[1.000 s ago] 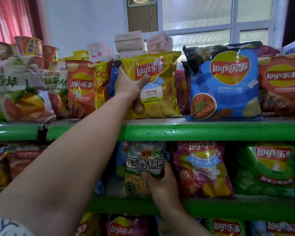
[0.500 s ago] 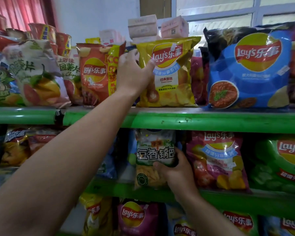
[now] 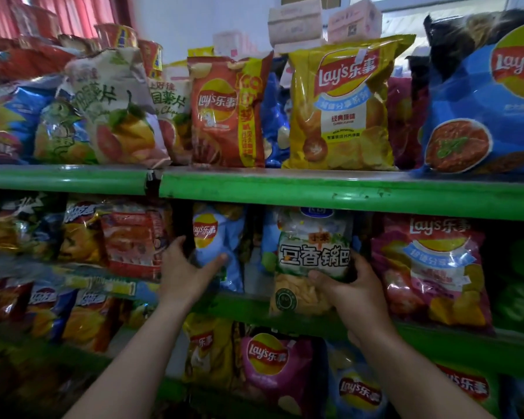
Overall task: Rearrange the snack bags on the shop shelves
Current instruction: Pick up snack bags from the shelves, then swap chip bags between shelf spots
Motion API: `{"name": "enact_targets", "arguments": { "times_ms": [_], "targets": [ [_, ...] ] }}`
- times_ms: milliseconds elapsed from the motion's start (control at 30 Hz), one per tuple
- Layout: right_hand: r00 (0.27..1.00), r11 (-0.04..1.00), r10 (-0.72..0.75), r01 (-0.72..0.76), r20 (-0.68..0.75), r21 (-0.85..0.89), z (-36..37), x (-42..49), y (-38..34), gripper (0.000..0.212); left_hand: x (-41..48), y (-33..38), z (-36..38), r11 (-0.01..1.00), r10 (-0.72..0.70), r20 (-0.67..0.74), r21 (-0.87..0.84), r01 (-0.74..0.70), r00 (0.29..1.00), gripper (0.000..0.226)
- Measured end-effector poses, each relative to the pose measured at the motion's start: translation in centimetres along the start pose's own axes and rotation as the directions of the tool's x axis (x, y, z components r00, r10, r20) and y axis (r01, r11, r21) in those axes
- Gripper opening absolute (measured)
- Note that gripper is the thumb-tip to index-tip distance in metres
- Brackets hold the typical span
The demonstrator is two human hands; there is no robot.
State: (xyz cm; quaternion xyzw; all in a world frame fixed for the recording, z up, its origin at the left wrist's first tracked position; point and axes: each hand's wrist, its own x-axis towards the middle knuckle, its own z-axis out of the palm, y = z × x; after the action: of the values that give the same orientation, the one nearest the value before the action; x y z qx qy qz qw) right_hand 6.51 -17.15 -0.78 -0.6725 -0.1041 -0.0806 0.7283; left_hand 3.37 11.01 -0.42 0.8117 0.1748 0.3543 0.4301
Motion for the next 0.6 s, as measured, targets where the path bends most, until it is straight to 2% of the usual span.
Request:
{"name": "enact_targets", "arguments": {
  "times_ms": [100, 200, 367, 500, 600],
  "targets": [
    [0.999, 1.000, 0.017, -0.016, -0.027, 0.019, 0.5, -0.2, 0.2, 0.054, 0.8, -1.0, 1.1, 0.999, -0.001, 0.142, -0.035, 0.006, 0.990, 0.120],
    [0.998, 0.999, 0.021, -0.019, -0.052, 0.030, 0.9, -0.4, 0.3, 0.067, 1.7, -1.7, 1.4, 0.998, 0.035, 0.211, -0.059, -0.023, 0.977, 0.110],
    [0.998, 0.999, 0.032, -0.030, -0.053, 0.025, 2.3, -0.2, 0.3, 0.074, 1.5, -1.6, -0.6, 0.975, 0.159, 0.086, -0.168, -0.143, 0.984, 0.087],
    [1.000, 0.999, 0.018, -0.017, -0.006, 0.030, 5.3, 0.3, -0.3, 0.068, 0.5, -1.6, -3.8, 0.978, 0.129, -0.063, -0.160, -0.138, 0.990, 0.088],
    [1.000, 0.999, -0.014, 0.014, 0.013, -0.042, 8.8, 1.3, -0.6, 0.068, -0.4, -1.2, -5.9, 0.991, 0.105, -0.120, -0.075, -0.115, 0.987, 0.096]
  ]
}}
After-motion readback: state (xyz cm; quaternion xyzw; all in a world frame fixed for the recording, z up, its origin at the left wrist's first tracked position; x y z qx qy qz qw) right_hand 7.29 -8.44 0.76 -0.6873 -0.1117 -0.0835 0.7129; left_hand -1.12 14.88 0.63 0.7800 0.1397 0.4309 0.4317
